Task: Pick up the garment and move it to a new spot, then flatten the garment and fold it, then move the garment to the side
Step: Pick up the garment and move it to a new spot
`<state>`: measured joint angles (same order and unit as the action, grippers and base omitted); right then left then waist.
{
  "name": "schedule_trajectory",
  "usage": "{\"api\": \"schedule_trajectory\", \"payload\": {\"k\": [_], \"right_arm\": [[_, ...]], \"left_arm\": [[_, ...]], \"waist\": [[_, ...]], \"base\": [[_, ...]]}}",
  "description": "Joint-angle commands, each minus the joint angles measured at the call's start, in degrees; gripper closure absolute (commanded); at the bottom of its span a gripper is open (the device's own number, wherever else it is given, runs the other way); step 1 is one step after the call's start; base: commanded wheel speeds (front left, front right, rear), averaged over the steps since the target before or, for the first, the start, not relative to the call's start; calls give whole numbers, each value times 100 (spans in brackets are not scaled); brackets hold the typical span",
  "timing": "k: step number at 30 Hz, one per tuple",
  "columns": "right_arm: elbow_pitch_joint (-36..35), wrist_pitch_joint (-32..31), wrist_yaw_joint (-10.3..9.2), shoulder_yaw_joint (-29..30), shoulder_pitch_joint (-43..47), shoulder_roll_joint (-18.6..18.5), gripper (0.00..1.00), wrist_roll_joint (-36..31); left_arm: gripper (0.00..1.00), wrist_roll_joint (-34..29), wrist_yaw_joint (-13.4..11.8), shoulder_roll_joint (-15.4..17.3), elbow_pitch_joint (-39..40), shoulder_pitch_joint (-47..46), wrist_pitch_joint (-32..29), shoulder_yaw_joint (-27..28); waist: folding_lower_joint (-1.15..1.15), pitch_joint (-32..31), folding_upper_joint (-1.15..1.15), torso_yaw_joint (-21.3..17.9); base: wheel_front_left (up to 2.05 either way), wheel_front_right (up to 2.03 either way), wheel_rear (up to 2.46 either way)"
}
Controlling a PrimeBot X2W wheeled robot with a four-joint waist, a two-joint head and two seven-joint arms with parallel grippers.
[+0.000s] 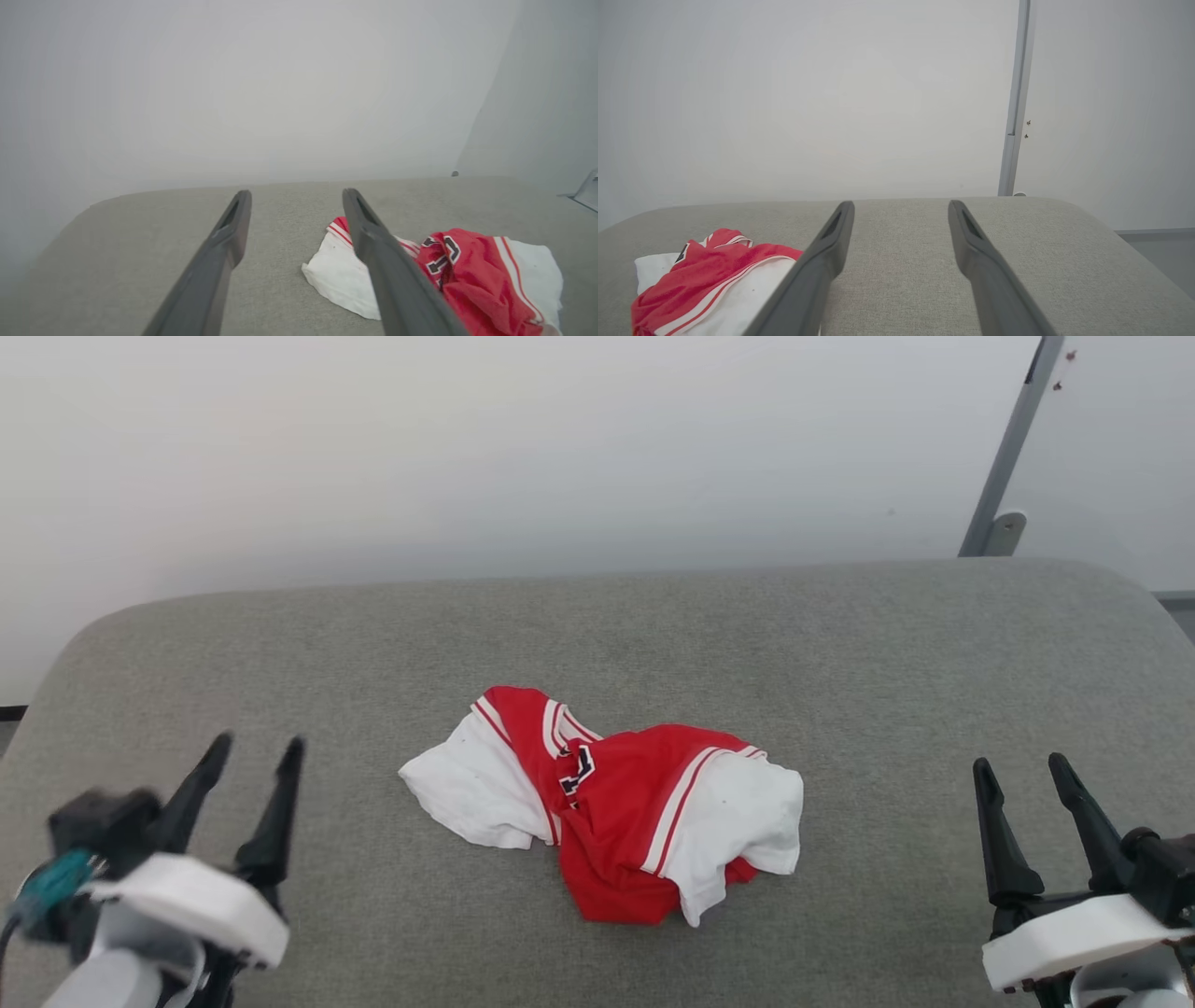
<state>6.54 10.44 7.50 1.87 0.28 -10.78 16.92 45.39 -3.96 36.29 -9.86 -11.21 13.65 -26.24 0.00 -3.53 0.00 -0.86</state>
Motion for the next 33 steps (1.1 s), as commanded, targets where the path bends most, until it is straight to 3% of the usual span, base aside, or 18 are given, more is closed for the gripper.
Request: {"api": "schedule_trajectory", "payload": {"k": [1, 8, 17, 25, 33], "right_arm": [[1, 47, -2, 1, 52, 3, 0, -55], [65, 135, -2, 54, 140, -66, 0, -53], [133, 228, -1, 172, 249, -94, 0, -61], [172, 255, -2, 282, 297, -35, 0, -56], [143, 226, -1, 333, 337, 11, 0, -72]], "left_arm": [[0, 2, -58, 28, 67, 206, 76, 126], [0, -162, -50, -199, 400, 1123, 160, 1113], [0, -918, 527, -968, 618, 2101, 161, 2377], [0, -1316, 970, -1495, 366, 2551, 161, 3015], [0, -1521, 1118, -1802, 284, 2723, 161, 3336]], "waist": [[0, -11, 0, 27], [0, -25, 0, 64], [0, -29, 0, 45], [0, -30, 0, 49], [0, -27, 0, 65]], "base": [[0, 0, 0], [0, 0, 0], [0, 0, 0], [0, 0, 0], [0, 0, 0]]}}
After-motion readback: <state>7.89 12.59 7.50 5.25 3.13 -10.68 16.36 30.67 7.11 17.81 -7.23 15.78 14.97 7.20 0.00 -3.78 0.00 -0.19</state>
